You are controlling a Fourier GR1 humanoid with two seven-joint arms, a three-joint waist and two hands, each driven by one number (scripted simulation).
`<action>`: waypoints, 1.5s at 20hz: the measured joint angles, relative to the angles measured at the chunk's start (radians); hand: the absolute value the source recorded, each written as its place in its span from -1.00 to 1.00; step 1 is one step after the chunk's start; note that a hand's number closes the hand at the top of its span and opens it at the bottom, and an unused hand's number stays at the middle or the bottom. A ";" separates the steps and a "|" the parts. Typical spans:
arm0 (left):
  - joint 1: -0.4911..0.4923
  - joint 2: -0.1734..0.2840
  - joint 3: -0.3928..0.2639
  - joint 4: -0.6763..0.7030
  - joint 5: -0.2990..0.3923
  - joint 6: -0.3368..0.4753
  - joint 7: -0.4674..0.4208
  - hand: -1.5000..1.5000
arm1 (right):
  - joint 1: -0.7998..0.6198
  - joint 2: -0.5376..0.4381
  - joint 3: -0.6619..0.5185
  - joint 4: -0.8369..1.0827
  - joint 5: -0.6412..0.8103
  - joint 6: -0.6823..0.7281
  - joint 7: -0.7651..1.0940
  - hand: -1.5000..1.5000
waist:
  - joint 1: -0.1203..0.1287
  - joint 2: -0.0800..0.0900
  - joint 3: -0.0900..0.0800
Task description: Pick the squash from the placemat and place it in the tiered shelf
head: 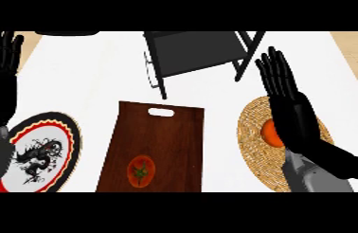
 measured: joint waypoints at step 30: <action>0.229 -0.173 -0.143 0.295 0.065 -0.125 0.315 0.00 | 0.699 -0.395 -0.372 -0.373 0.122 -0.051 0.627 -1.00 | -0.026 0.001 -0.002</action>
